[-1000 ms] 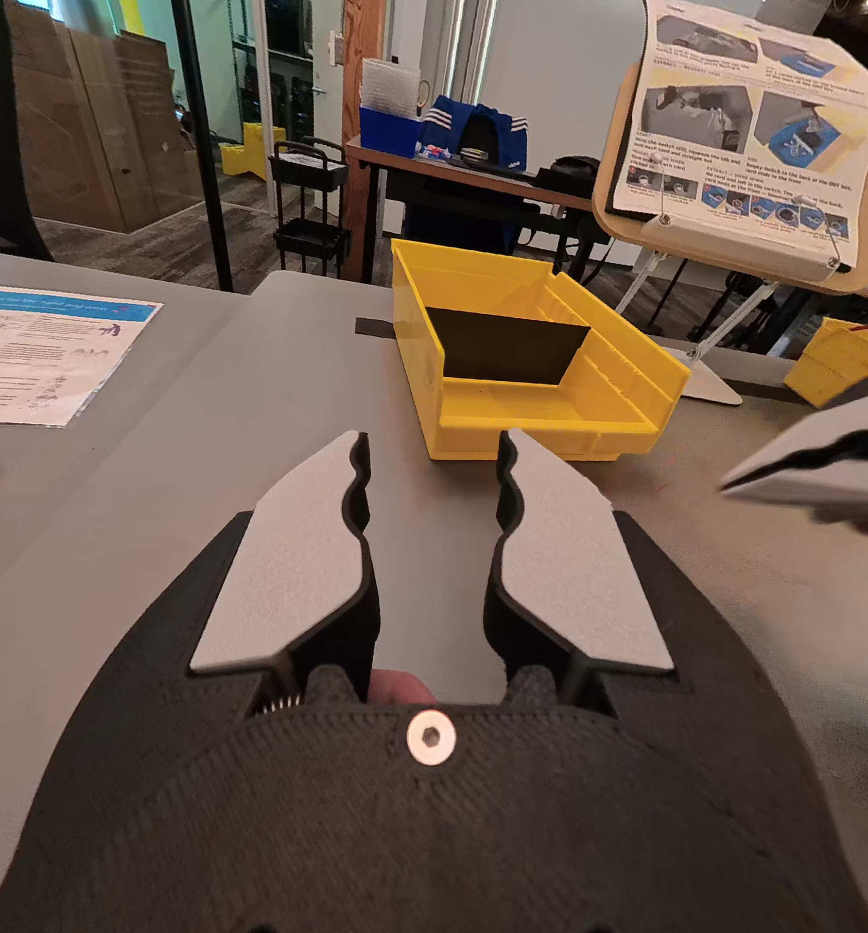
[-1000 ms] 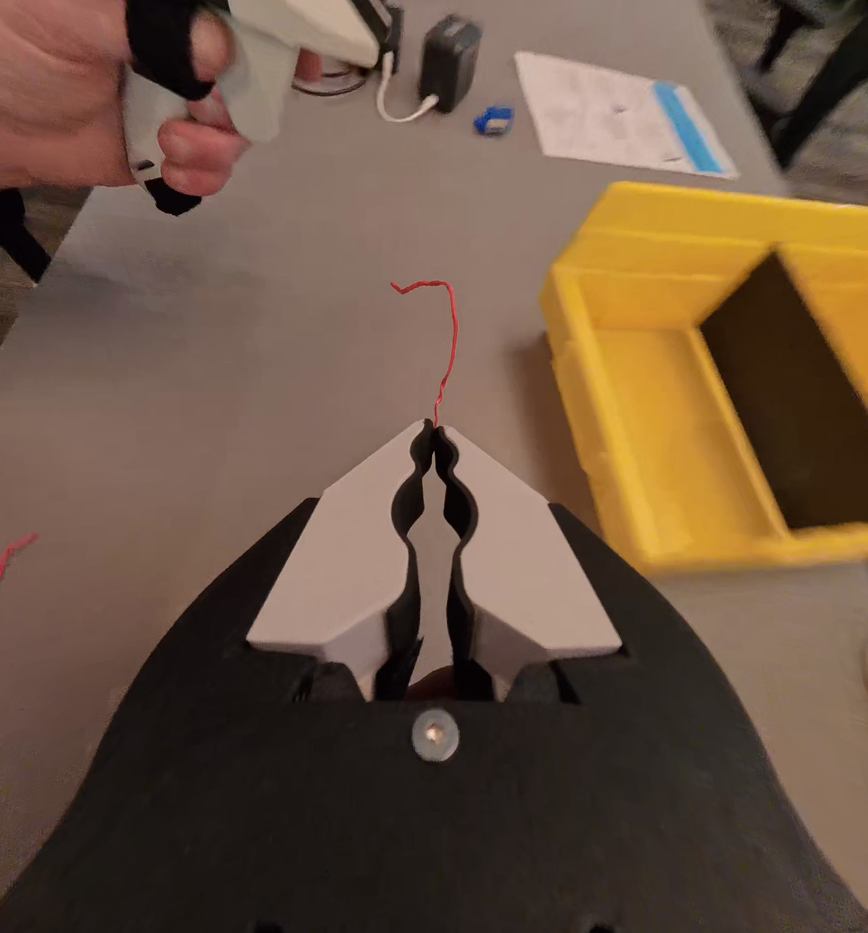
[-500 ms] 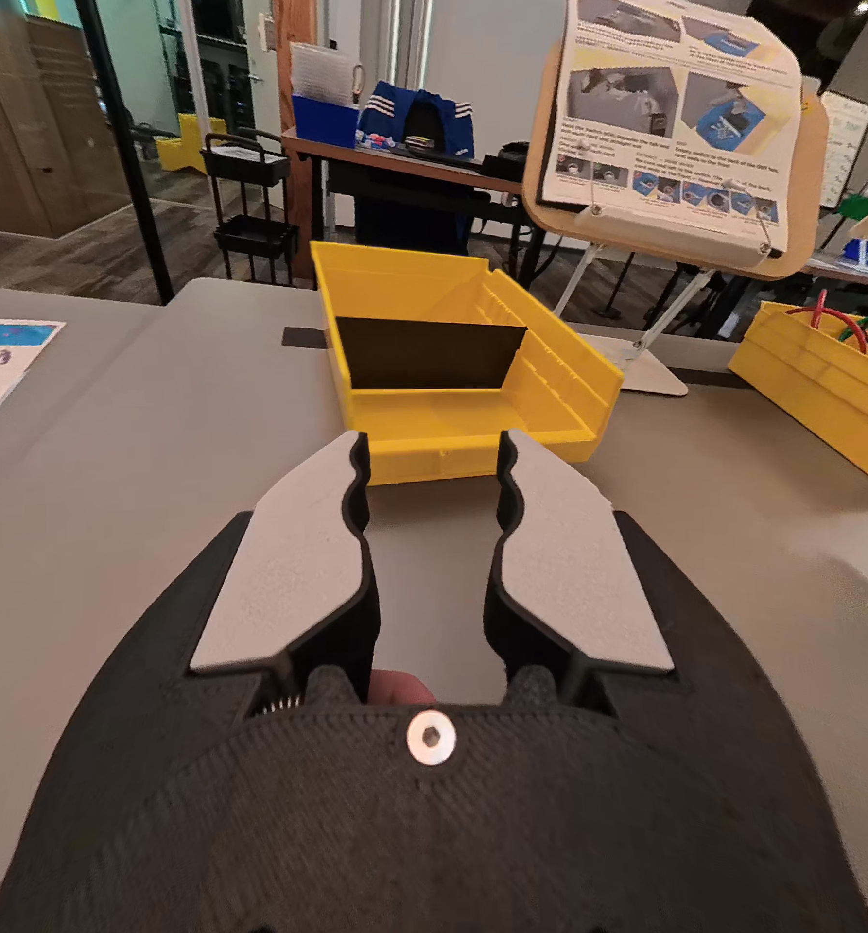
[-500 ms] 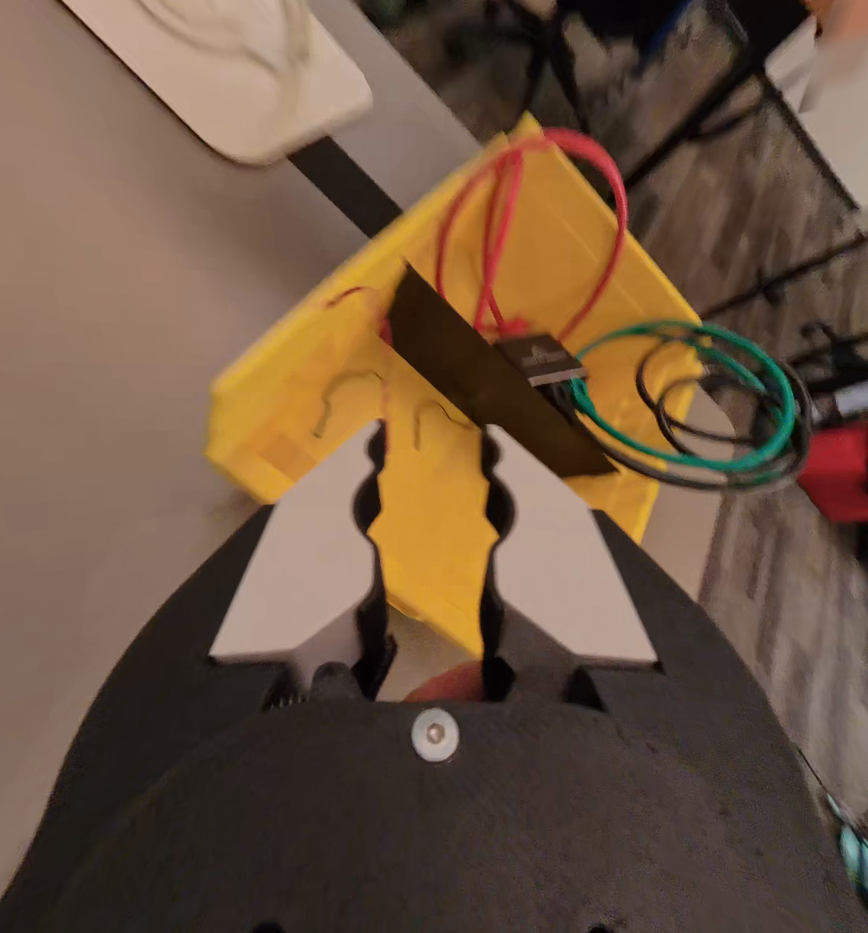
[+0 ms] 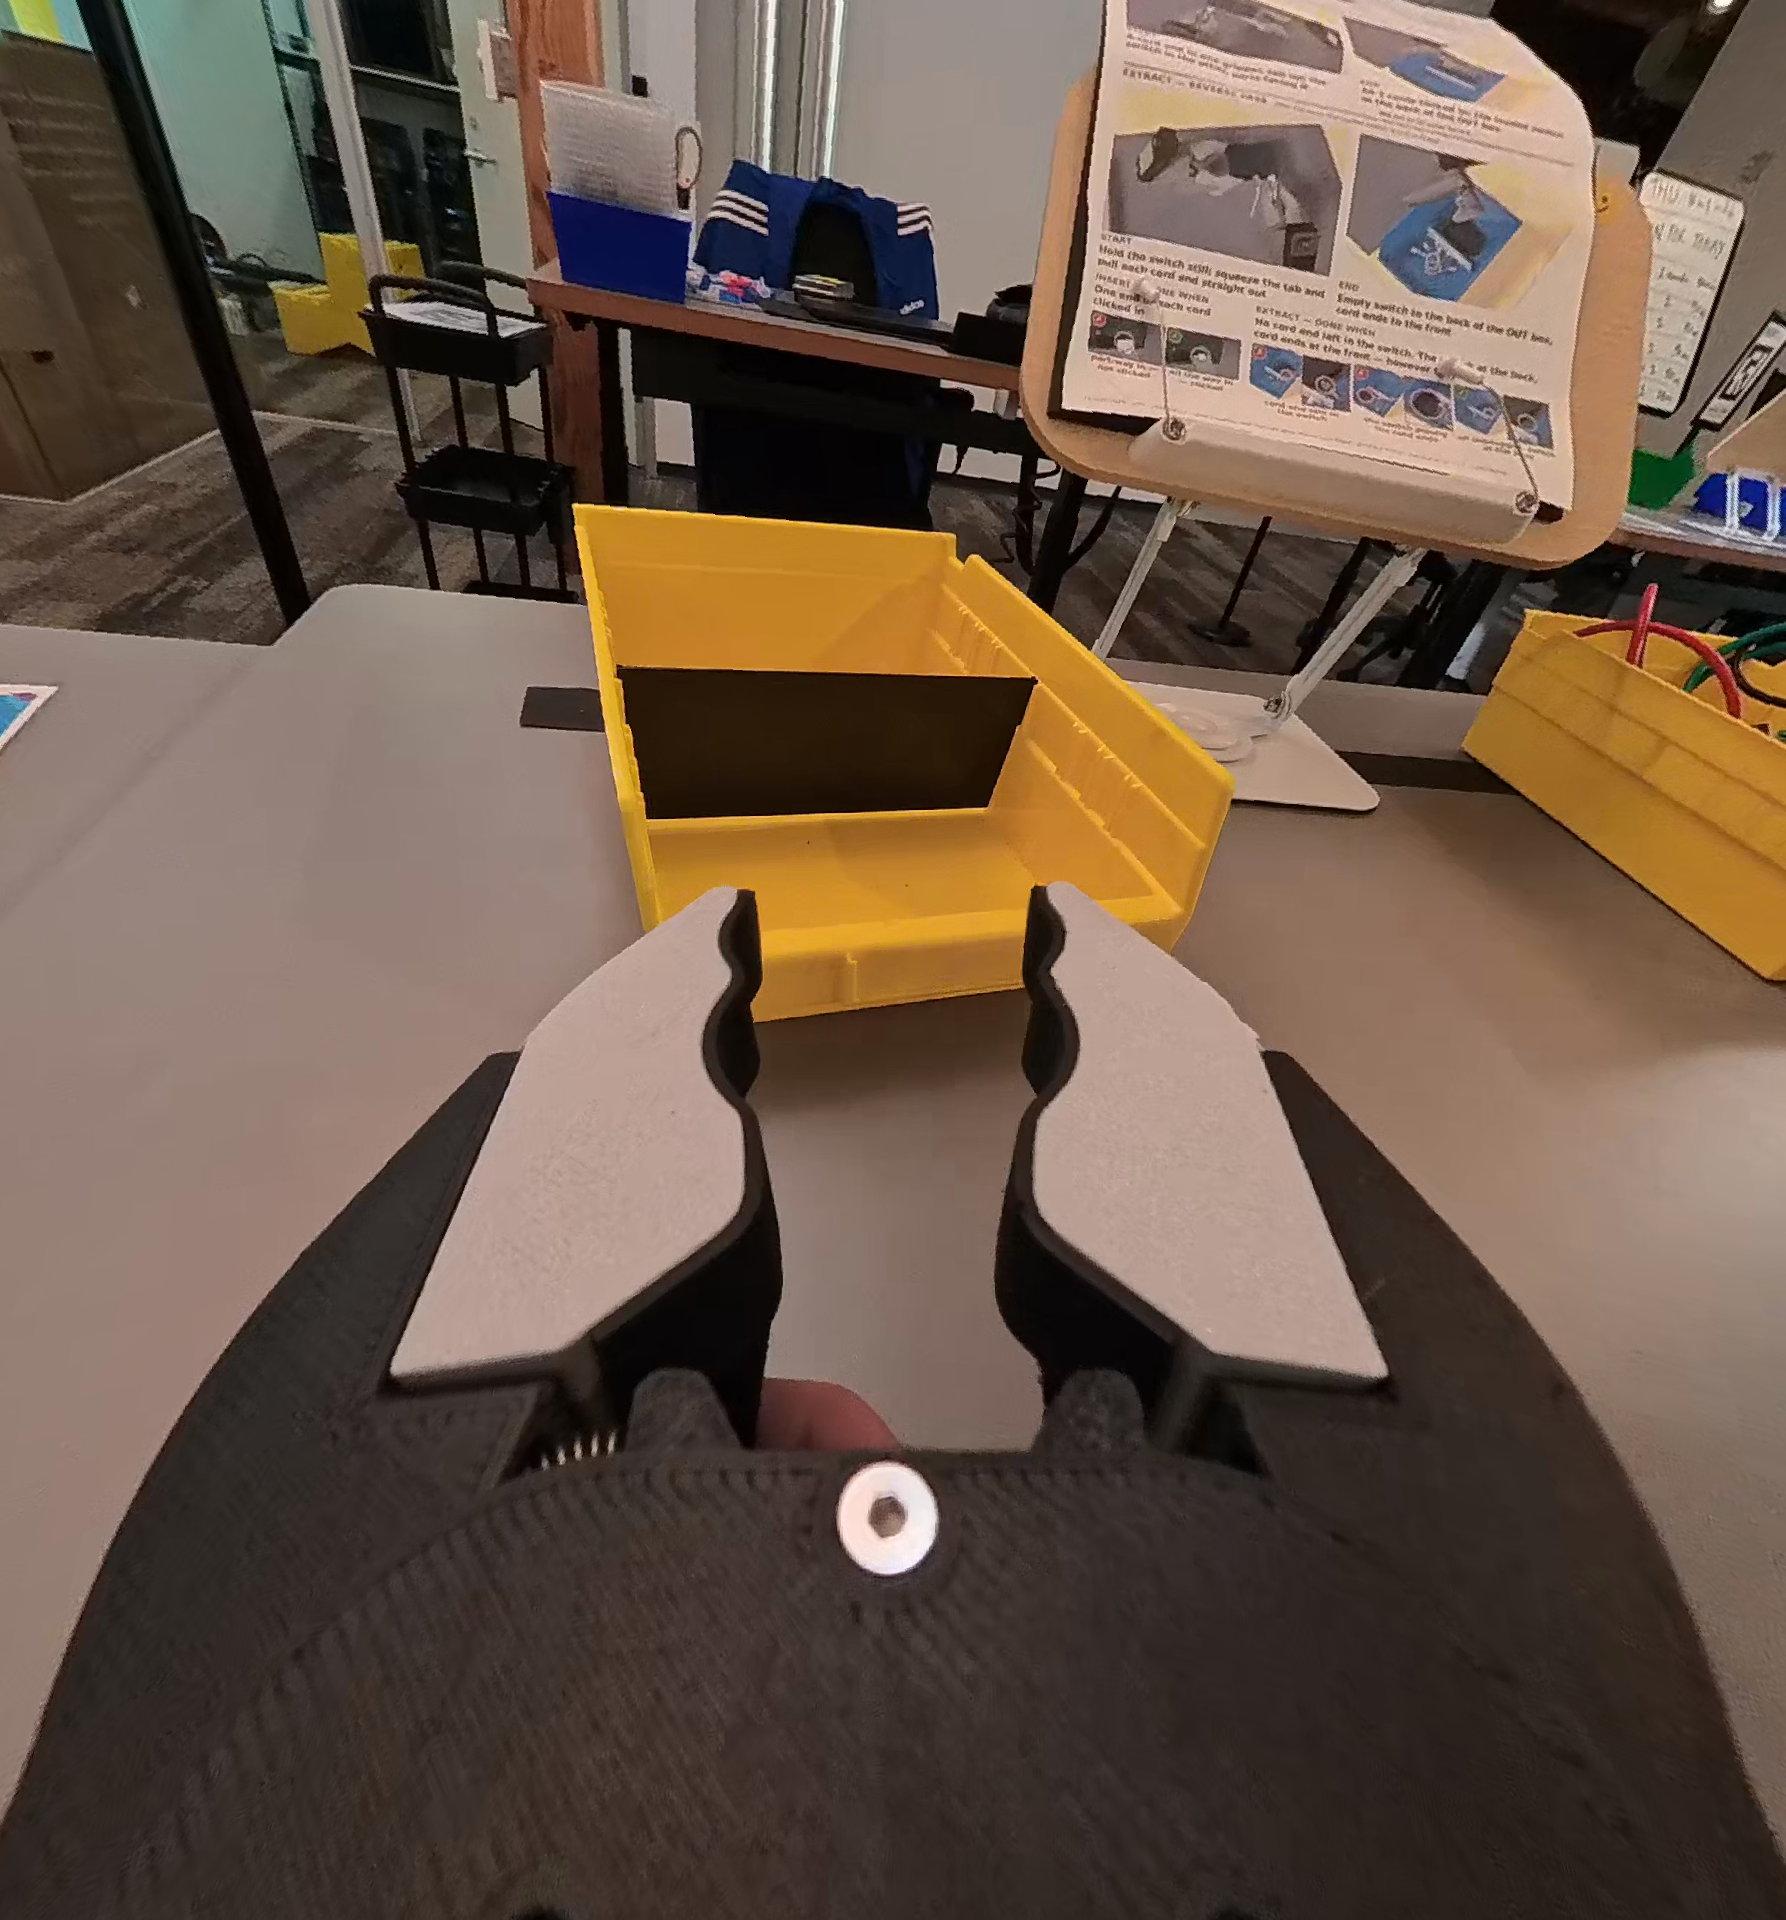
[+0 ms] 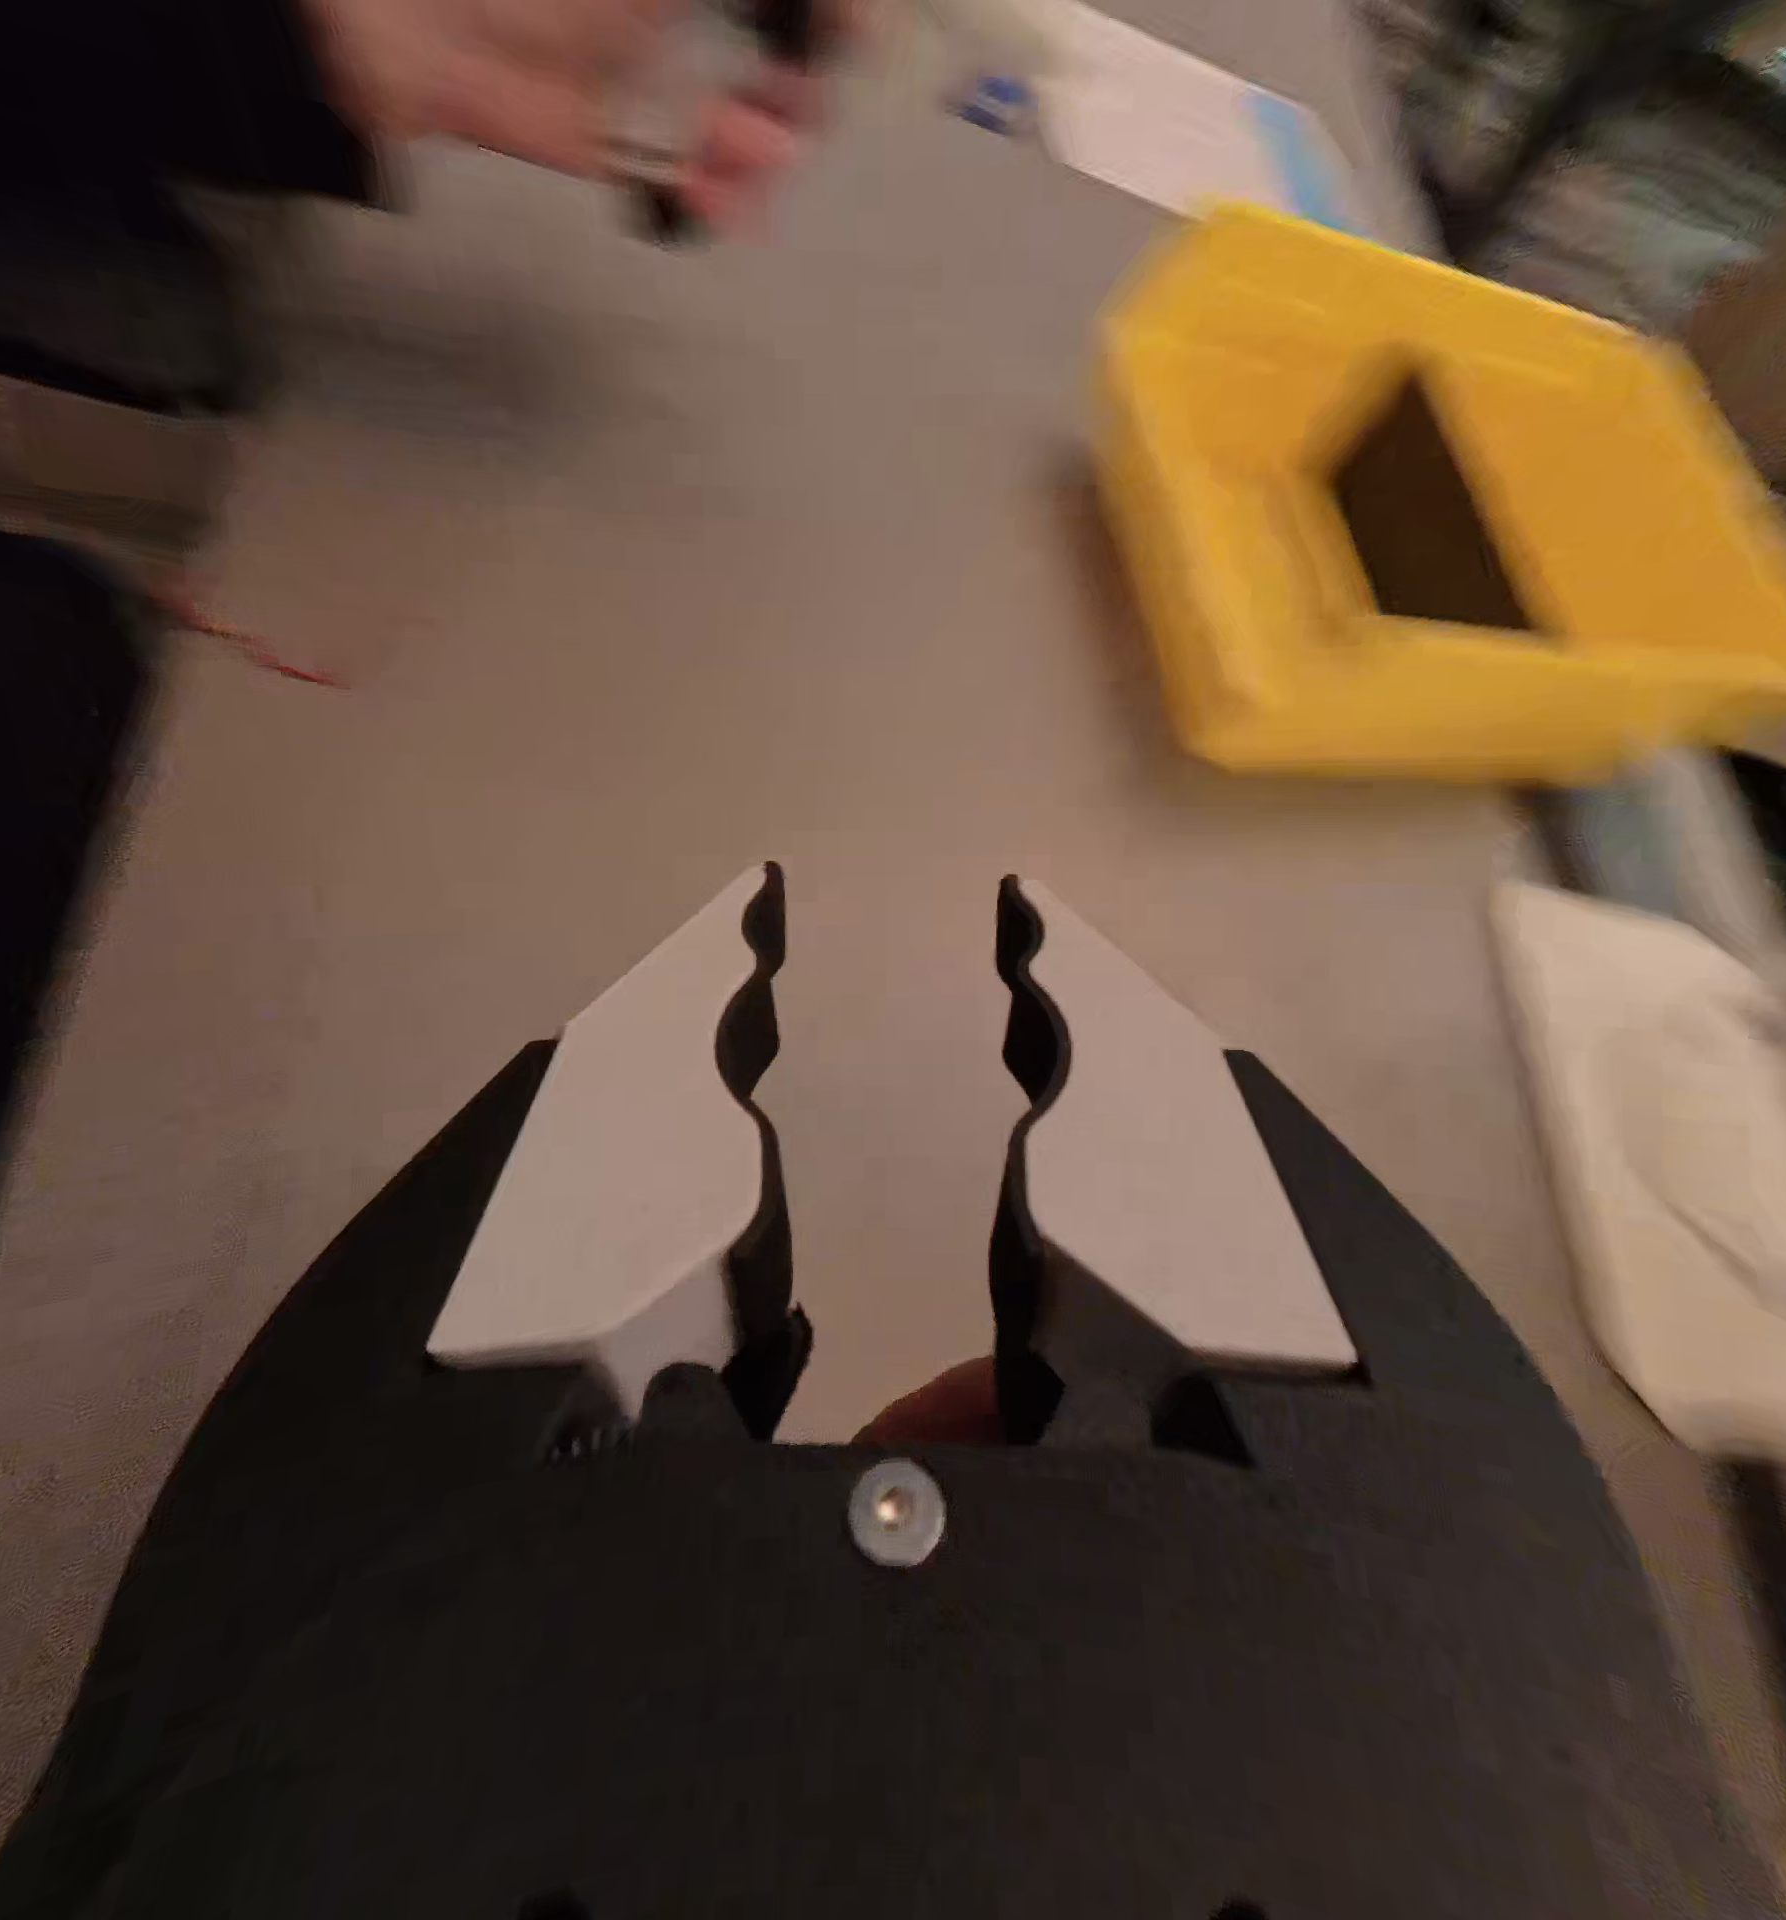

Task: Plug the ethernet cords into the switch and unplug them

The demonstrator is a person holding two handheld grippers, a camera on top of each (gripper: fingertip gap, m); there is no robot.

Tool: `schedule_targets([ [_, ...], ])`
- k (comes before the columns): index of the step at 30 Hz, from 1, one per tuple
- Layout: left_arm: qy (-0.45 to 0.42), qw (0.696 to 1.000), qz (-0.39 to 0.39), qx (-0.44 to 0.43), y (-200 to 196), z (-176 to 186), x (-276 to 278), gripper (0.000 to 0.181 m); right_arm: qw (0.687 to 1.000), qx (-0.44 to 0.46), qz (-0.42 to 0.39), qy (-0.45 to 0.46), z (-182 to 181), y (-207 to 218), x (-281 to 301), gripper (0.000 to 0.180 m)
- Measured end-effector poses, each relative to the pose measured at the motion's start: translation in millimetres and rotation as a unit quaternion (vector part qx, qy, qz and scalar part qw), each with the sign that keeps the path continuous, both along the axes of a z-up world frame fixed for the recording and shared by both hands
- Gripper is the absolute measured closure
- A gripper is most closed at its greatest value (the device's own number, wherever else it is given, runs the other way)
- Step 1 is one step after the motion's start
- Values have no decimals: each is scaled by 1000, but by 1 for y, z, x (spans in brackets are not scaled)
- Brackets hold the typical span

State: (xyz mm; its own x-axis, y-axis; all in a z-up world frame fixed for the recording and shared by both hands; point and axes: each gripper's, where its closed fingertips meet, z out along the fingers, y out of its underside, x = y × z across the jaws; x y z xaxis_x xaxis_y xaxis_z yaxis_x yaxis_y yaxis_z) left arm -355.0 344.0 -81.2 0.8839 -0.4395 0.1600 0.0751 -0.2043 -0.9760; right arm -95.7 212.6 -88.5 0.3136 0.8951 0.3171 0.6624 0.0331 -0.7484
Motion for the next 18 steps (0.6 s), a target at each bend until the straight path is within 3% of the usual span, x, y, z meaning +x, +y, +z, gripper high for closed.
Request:
schedule_targets([
  [3, 8, 1000, -7, 2, -4, -1, 1, 133, 982, -80, 172, -9, -55, -68, -98, 124],
  [7, 9, 1000, -5, 5, -9, -2, -7, 133, 956, -101, 275, -29, -99, -109, -157, 130],
  [13, -2, 1000, 18, 0, -17, -5, -32, 133, 960, -173, 215, -43, -119, -105, -178, 148],
  [17, -15, 1000, 27, -7, -21, -8, -44, 133, 975, -158, 151, -44, -129, -99, -175, 162],
  [18, -15, 999, 28, -8, -21, -8, -45, 133, 976, -153, 148, -41, -129, -100, -175, 173],
])
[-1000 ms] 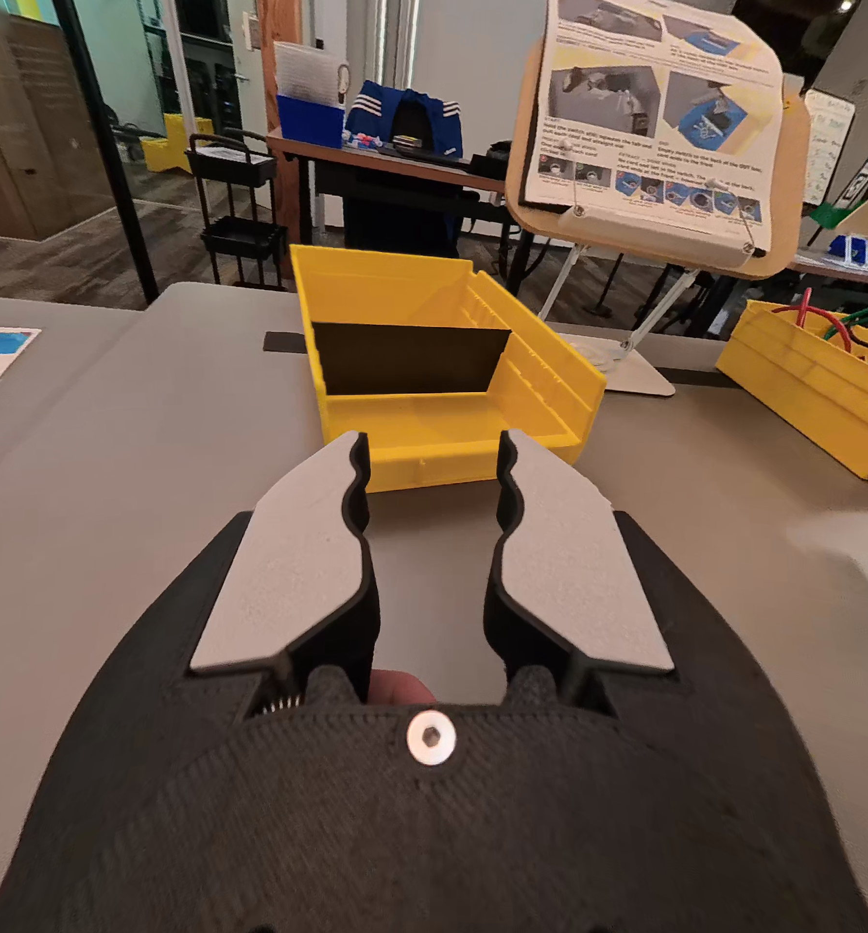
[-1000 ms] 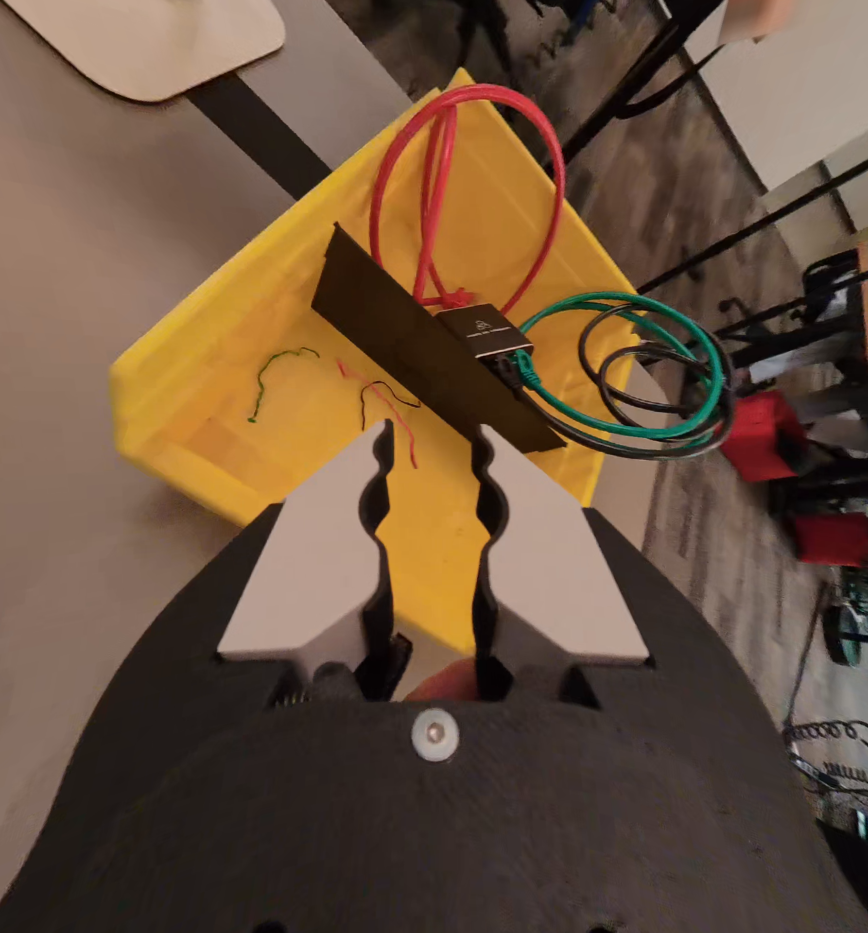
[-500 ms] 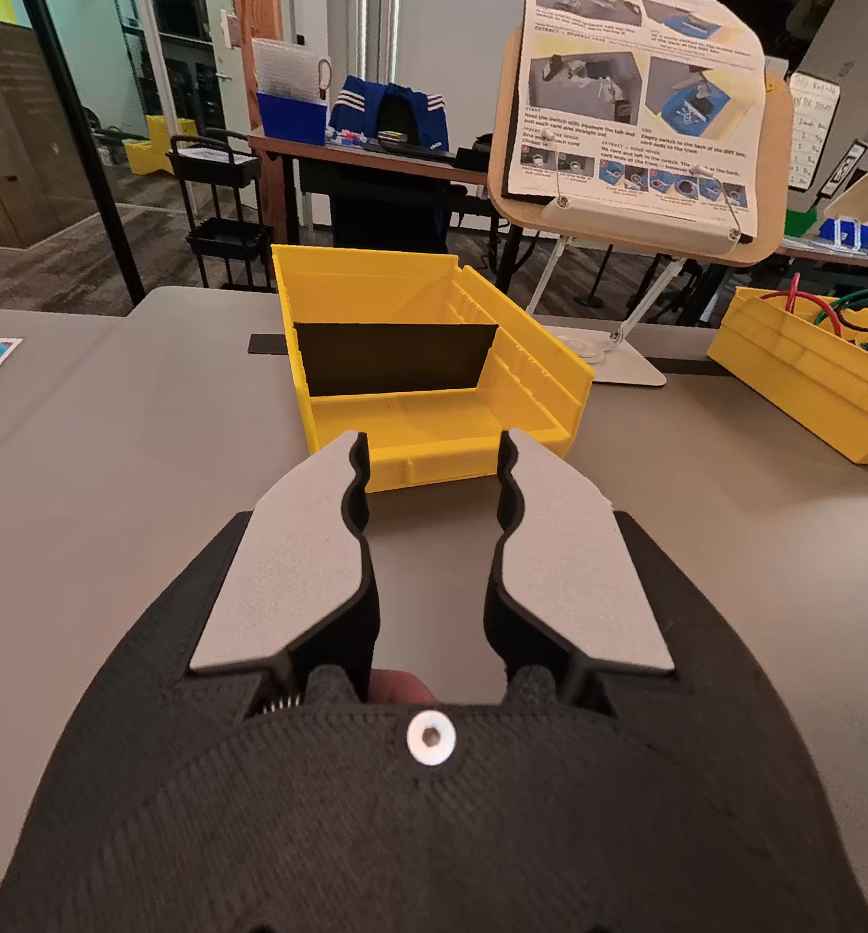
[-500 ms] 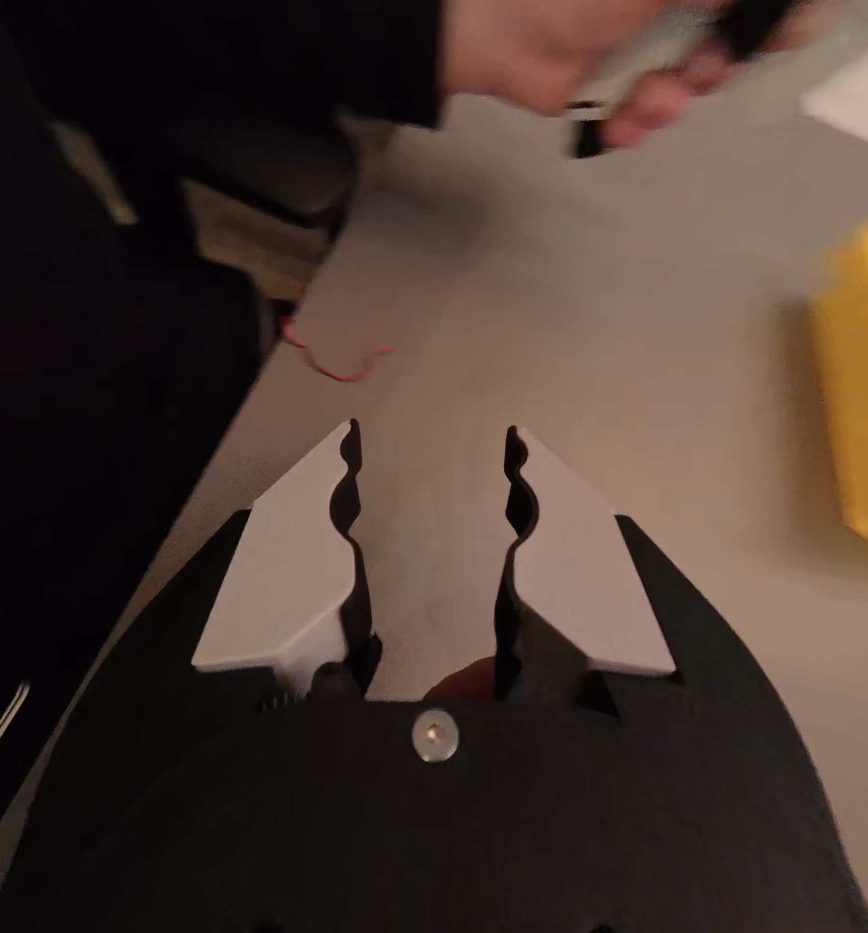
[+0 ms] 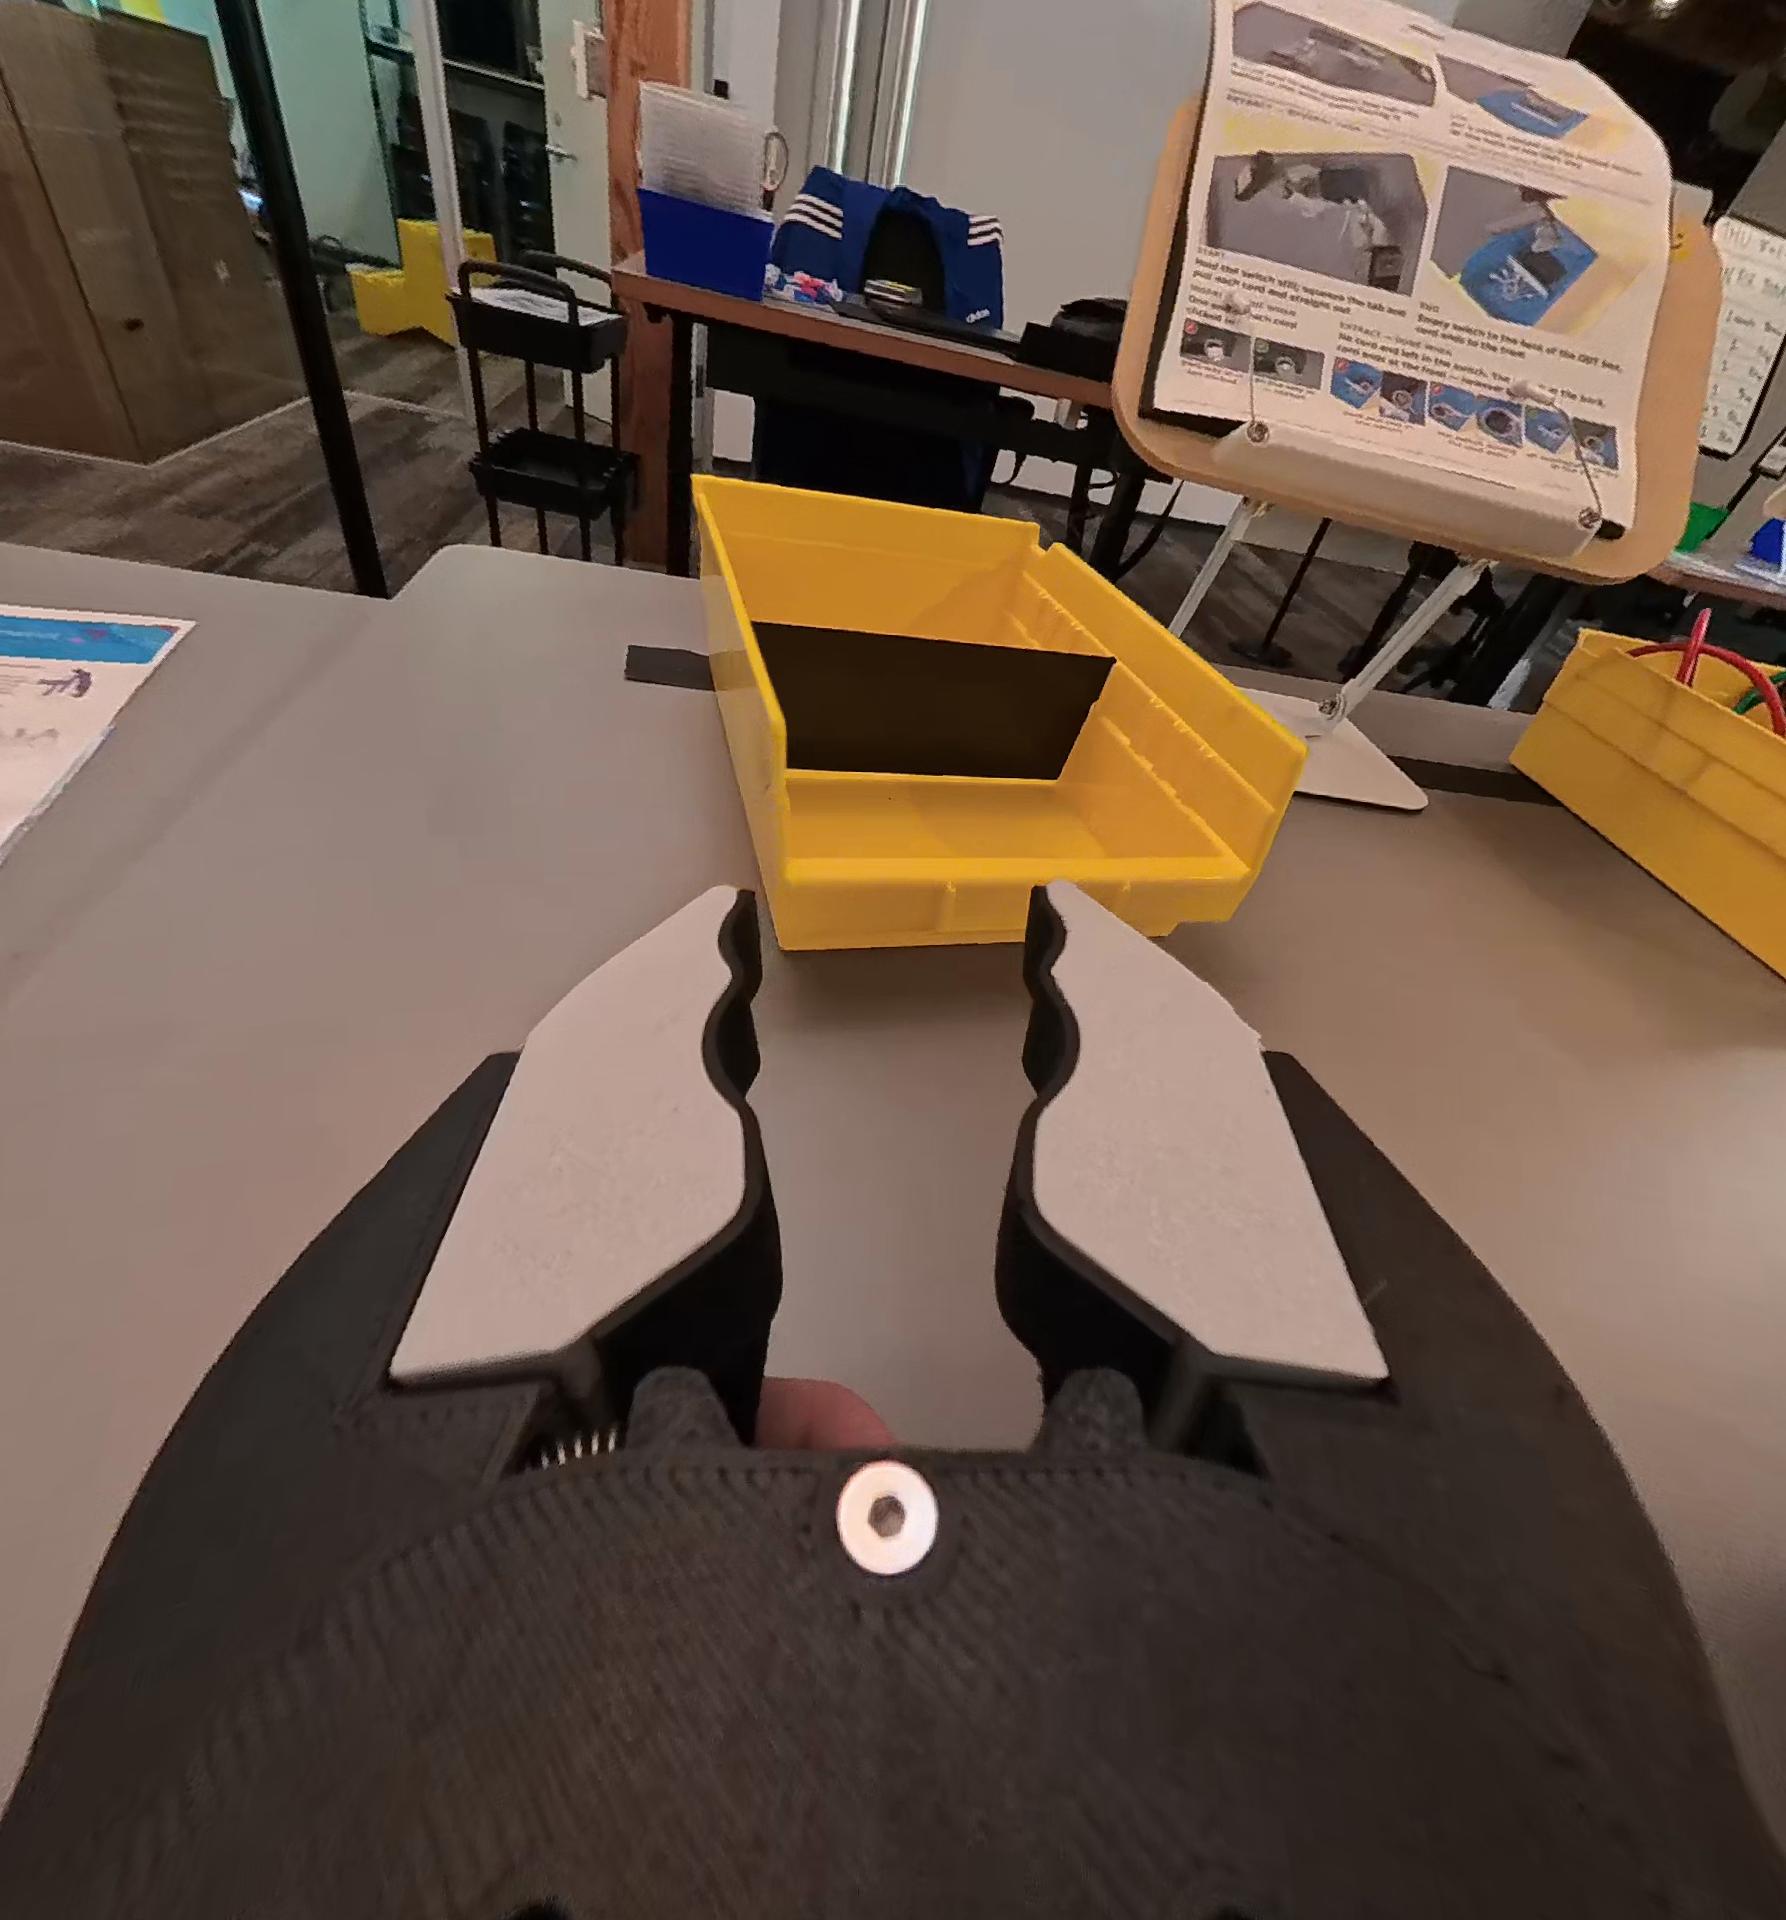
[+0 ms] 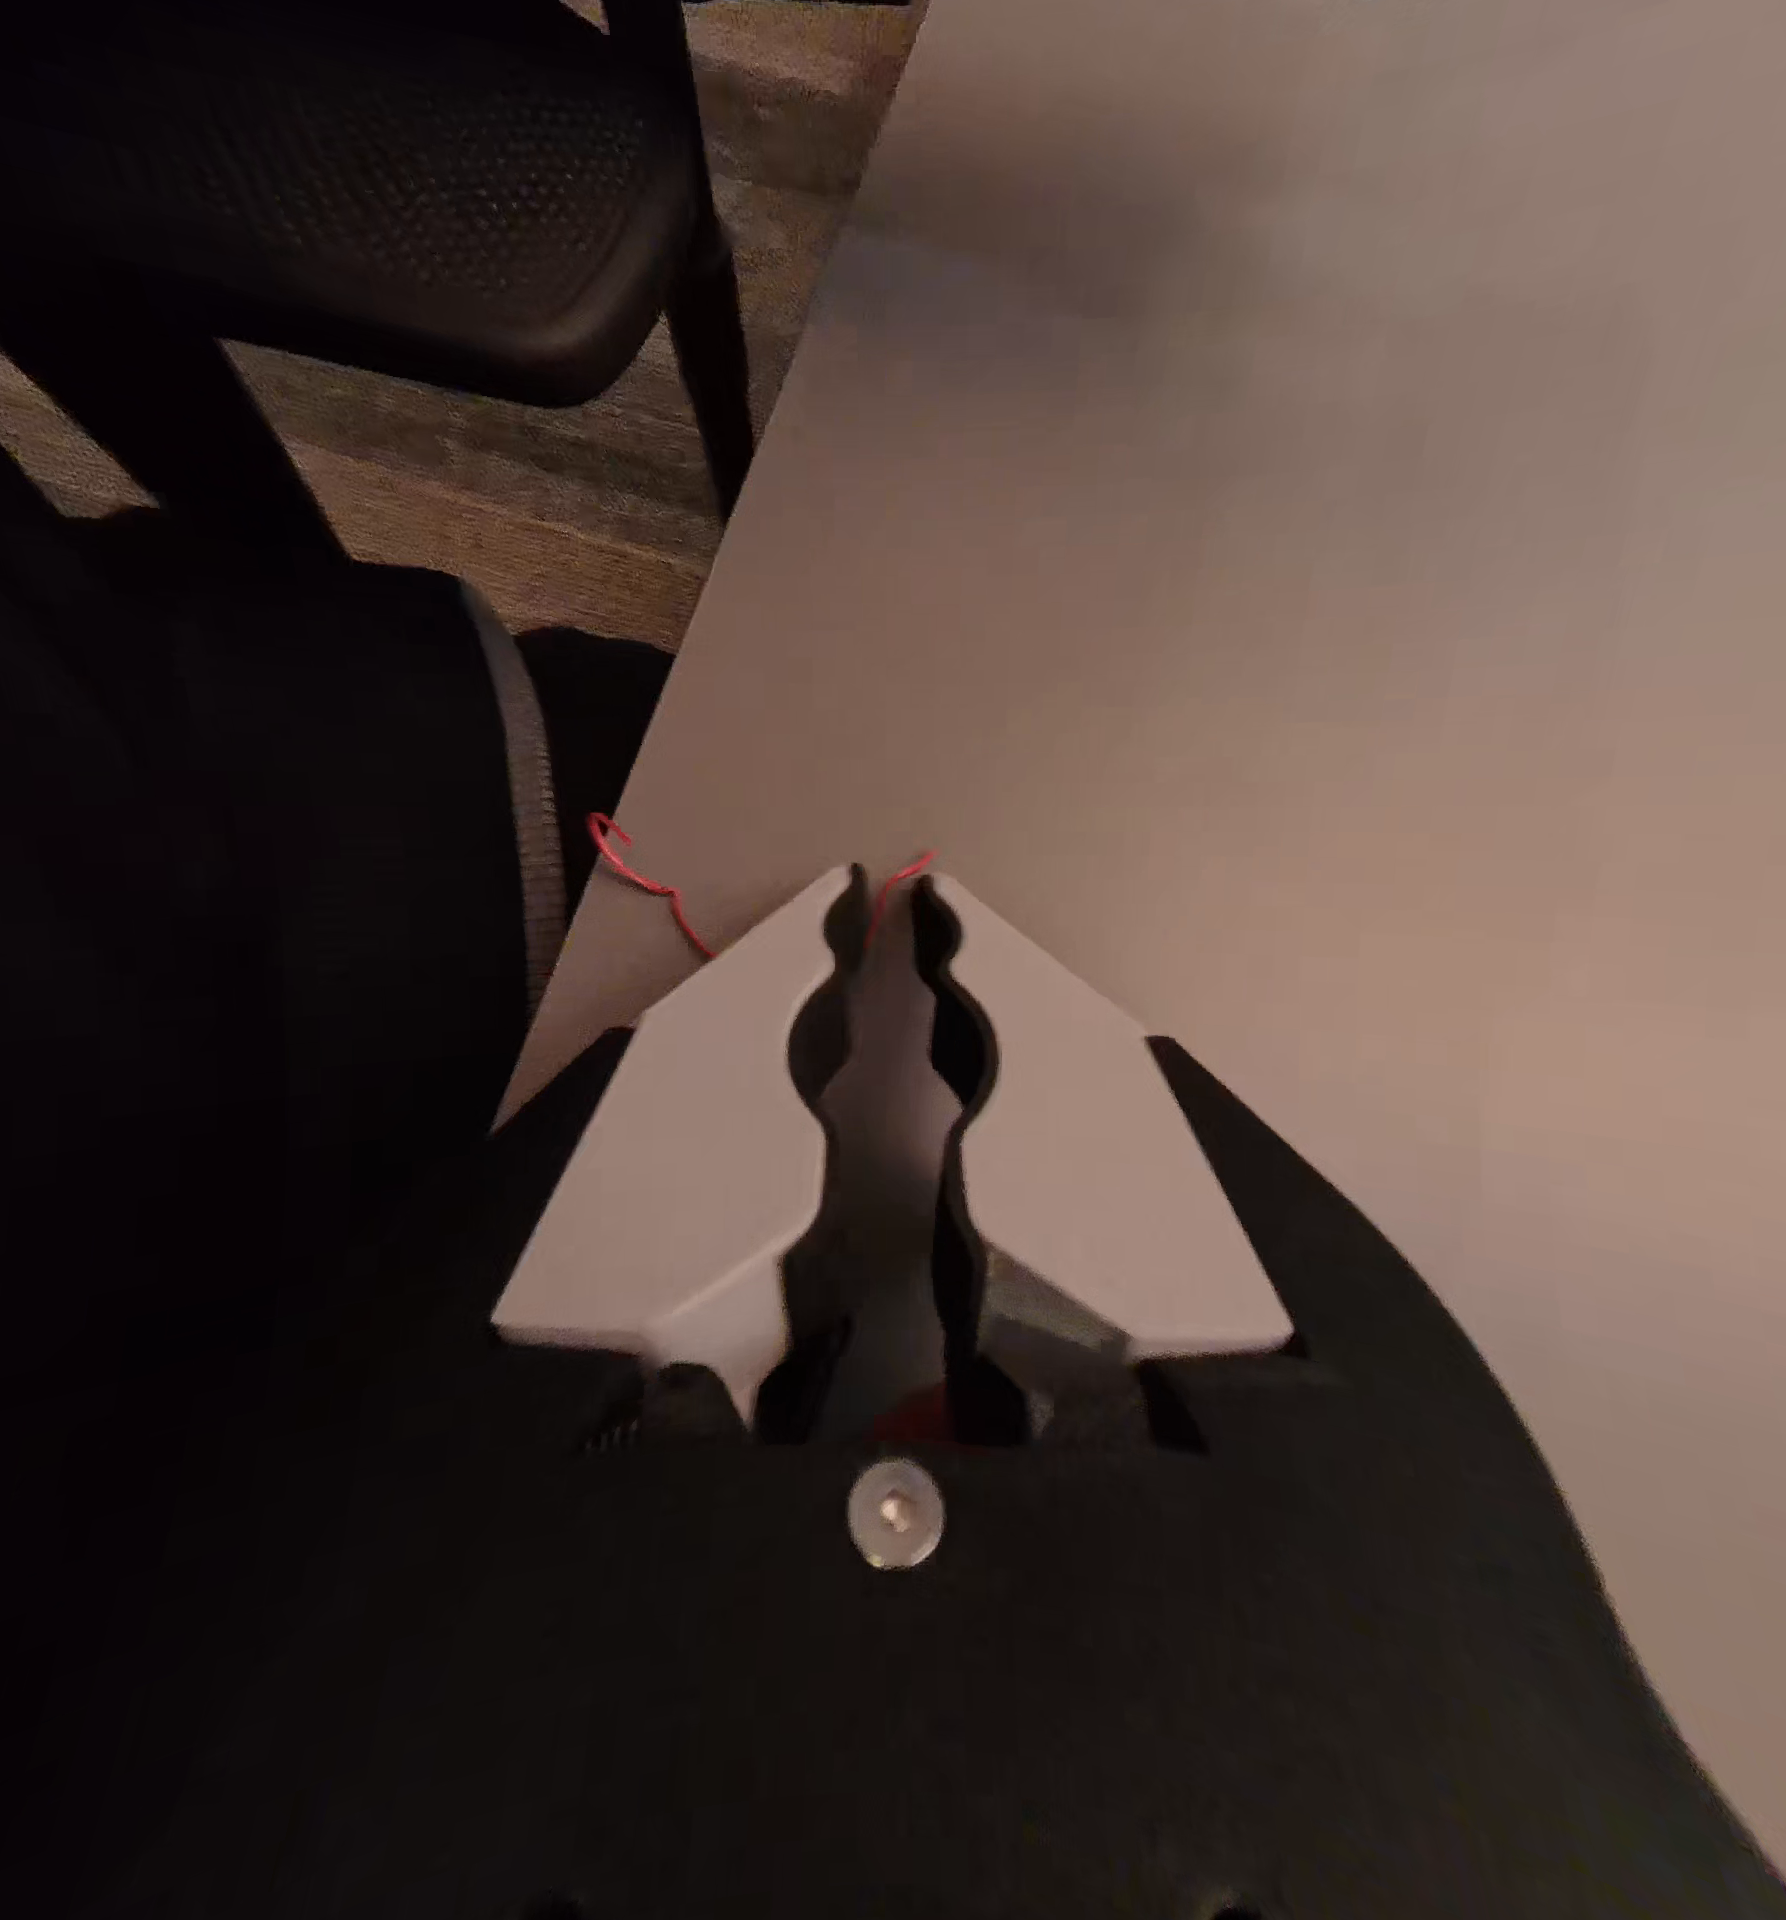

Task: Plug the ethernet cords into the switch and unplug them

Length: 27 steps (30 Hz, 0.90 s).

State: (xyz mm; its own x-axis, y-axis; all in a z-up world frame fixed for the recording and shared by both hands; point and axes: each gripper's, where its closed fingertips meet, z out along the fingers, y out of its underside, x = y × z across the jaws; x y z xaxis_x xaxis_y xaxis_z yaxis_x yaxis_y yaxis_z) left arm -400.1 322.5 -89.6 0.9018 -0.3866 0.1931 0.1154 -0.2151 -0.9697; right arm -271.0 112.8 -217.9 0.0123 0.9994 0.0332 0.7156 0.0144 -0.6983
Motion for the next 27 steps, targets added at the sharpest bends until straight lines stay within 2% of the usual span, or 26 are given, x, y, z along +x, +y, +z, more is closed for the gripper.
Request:
schedule_targets([
  [1, 0, 1000, 1, 0, 0, 0, -1, 133, 1000, 16, 0, 1, 0, 1, 0, 180],
  [5, 1, 1000, -1, 6, -1, 4, 1, 133, 999, 39, -10, 9, 5, 8, 4, 180],
  [9, 18, 1000, -13, 10, -3, 3, 8, 132, 994, 49, -77, 67, 55, 42, 46, 180],
  [12, 21, 1000, -20, 10, -4, 1, 12, 131, 967, 117, -210, 79, 107, 109, 150, 180],
  [15, 18, 999, -29, 4, -1, -4, 19, 130, 899, 217, -378, 53, 158, 176, 307, 180],
  [18, 34, 999, -35, 5, 7, -5, 31, 127, 834, 257, -487, -32, 166, 213, 449, 180],
  [19, 47, 998, -28, 12, 11, -1, 33, 124, 824, 249, -508, -36, 161, 219, 478, 179],
  [21, 49, 998, -28, 23, 22, 12, 38, 118, 818, 188, -540, -61, 134, 224, 519, 143],
  [22, 51, 998, -28, 26, 28, 18, 41, 115, 809, 180, -554, -81, 124, 226, 537, 132],
  [26, 92, 995, -14, 26, 64, 29, 47, 99, 773, 234, -578, -116, 127, 224, 579, 142],
  [27, 95, 995, -6, 21, 74, 30, 47, 94, 762, 256, -584, -116, 134, 221, 588, 158],
])
